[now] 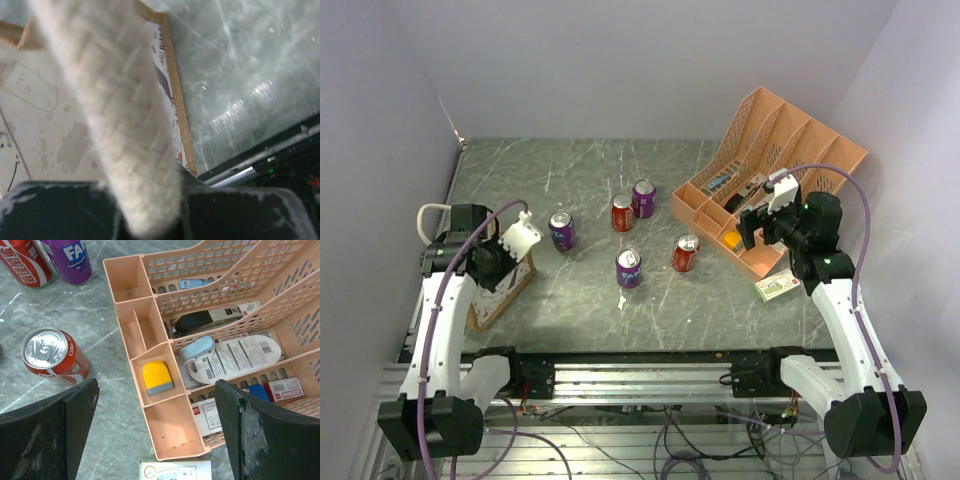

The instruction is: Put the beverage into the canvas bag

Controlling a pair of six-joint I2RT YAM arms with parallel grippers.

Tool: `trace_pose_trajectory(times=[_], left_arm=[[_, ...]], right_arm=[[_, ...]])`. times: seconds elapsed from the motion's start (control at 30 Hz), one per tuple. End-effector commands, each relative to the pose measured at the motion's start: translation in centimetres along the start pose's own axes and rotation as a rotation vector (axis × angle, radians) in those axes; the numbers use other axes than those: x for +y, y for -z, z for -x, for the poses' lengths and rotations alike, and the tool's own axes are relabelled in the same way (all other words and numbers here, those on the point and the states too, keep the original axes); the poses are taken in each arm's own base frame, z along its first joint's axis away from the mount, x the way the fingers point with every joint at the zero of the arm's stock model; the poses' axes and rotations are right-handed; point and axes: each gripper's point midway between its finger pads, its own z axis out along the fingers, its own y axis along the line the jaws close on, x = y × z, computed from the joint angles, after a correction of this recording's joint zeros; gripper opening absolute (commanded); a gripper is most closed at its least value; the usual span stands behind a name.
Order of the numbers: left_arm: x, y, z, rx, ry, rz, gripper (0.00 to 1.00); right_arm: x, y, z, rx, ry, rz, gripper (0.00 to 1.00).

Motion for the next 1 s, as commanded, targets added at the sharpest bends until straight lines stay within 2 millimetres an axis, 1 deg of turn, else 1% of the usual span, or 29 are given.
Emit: trace_pose_trajectory(times=[0.0,0.07,0.17,0.27,0.37,0.47,0.6,0.7,0.77,0.83,0.97], left_arm=[[-3.8,1.1,-1.3,-0.011,-0.218,-0.172,0.07],[-4.8,1.6,-0.8,-0.053,-0.26,-0.223,0.07],[-6.4,2.2,-0.6,-0.084,-0.319,-0.315,0.07],[-7.3,2.0,-0.5,-0.093,-0.358,-0.379,0.07],[-8.2,1.8,0.4,-0.127,-0.384,-0.431,0.07],[-9.7,2.1,2.6,-0.191,-0.404,-0.484,0.07],[-11.7,1.9,5.5,-0.25,-0.451,-0.497,0.07],[-14.1,1.4,7.0,-0.263,-0.499,-0.529,0.07],[-15.2,0.8,7.6,-0.251,-0.539,-0.525,0.07],[-15.2,-0.2,8.0,-0.224,-0.575,-0.489,0.07],[-13.8,-1.4,8.4,-0.193,-0.606,-0.413,0.08]], right_arm=[[0.1,0.1,-0.1,-0.009,0.006,0.004,1.0],[0.0,0.1,0.0,-0.009,0.007,0.001,1.0],[0.0,0.0,-0.2,-0.005,0.005,0.003,1.0],[0.0,-0.2,-0.4,0.003,0.005,0.003,1.0],[0.0,-0.4,-0.5,0.013,0.01,0.001,1.0],[-0.1,-0.6,-0.7,0.022,0.008,-0.004,1.0],[-0.1,-0.8,-1.0,0.03,0.007,0.0,1.0],[0.0,-1.0,-1.1,0.034,0.004,0.004,1.0],[0.1,-1.0,-1.2,0.037,0.001,0.009,1.0],[0.1,-1.0,-1.2,0.034,0.004,0.012,1.0],[0.0,-0.9,-1.3,0.039,0.004,0.004,1.0]])
